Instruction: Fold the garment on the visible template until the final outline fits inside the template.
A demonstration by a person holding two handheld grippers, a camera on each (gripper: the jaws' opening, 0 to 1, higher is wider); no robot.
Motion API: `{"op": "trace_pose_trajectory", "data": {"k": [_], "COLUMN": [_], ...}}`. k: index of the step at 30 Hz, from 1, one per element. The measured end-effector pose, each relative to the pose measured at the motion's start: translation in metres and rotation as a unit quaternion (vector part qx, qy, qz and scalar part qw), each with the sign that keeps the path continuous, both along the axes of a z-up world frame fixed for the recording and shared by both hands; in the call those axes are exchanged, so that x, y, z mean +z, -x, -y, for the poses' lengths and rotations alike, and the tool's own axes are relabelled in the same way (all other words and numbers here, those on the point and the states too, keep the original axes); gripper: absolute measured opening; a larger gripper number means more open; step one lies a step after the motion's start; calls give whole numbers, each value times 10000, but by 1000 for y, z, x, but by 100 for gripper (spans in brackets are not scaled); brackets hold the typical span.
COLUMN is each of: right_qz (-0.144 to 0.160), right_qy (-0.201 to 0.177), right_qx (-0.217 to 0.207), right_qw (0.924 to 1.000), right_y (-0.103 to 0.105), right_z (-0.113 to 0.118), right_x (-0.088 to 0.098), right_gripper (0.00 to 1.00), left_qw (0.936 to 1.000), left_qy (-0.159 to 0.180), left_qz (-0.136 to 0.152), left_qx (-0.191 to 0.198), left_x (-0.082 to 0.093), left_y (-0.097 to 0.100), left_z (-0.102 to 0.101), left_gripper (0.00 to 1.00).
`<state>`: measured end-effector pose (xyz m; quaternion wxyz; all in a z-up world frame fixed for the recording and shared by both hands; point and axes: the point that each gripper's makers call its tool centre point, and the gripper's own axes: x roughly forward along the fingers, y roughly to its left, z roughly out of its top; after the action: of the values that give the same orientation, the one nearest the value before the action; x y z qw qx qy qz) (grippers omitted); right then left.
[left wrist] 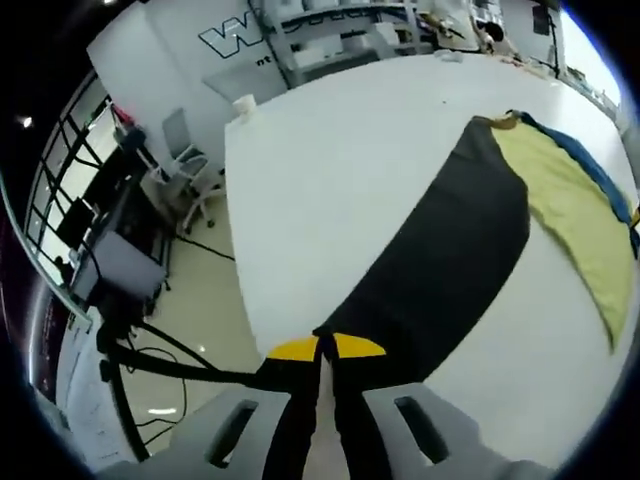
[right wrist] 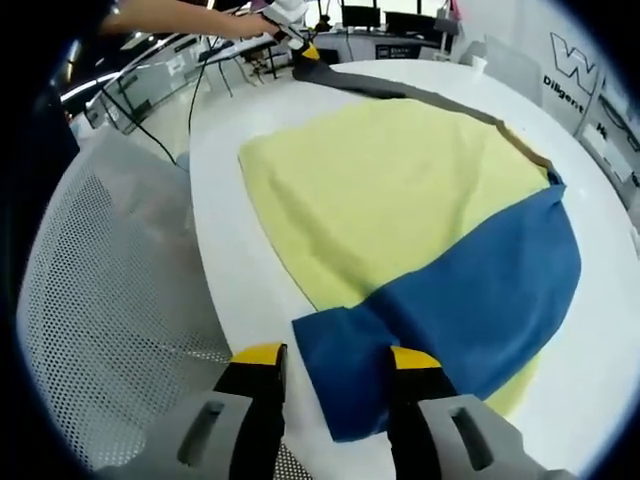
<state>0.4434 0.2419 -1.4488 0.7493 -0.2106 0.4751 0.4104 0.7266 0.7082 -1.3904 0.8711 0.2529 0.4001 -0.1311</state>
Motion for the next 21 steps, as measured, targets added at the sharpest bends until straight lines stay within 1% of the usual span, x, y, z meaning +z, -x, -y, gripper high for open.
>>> {"op": "trace_pose_trajectory", "data": {"k": [1, 2, 4, 9, 12, 13, 14, 15, 18, 21], "right_qz": [25, 50, 94, 117, 117, 105, 39, 38, 80, 65], "right_qy": [20, 51, 112, 106, 98, 85, -64, -121, -61, -53], "right_qx": [6, 25, 90, 54, 0, -10, -46, -75, -51, -107], "right_qw": [10000, 10000, 9999, 9999, 9999, 9999, 10000, 9999, 9999, 9999], "right_y": [0, 0, 0, -1, 0, 0, 2, 3, 2, 2], "right_z": [0, 0, 0, 0, -1, -2, -6, -7, -6, -6], "right_x": [0, 0, -1, -1, -1, -1, 0, 1, 0, 1], "right_gripper": [36, 35, 35, 35, 36, 38, 42, 43, 43, 43], "left_qw": [9997, 9996, 9994, 9994, 9995, 9995, 9990, 9984, 9979, 9966], "left_qy": [-204, -244, -225, -159, -59, -12, 211, 334, 411, 576], "left_qz": [93, 116, 234, 305, 283, 292, 346, 396, 428, 421], "left_qx": [-25, -42, -88, -103, -119, -148, -191, -209, -242, -420], "left_x": [4, 5, 11, 17, 16, 16, 16, 17, 18, 17], "left_y": [-1, -2, -4, -4, -3, -2, -3, -3, -2, 1], "left_z": [-5, -7, -6, -5, -1, 2, 10, 15, 24, 39], "left_gripper": [6, 7, 9, 8, 11, 12, 14, 19, 29, 31]}}
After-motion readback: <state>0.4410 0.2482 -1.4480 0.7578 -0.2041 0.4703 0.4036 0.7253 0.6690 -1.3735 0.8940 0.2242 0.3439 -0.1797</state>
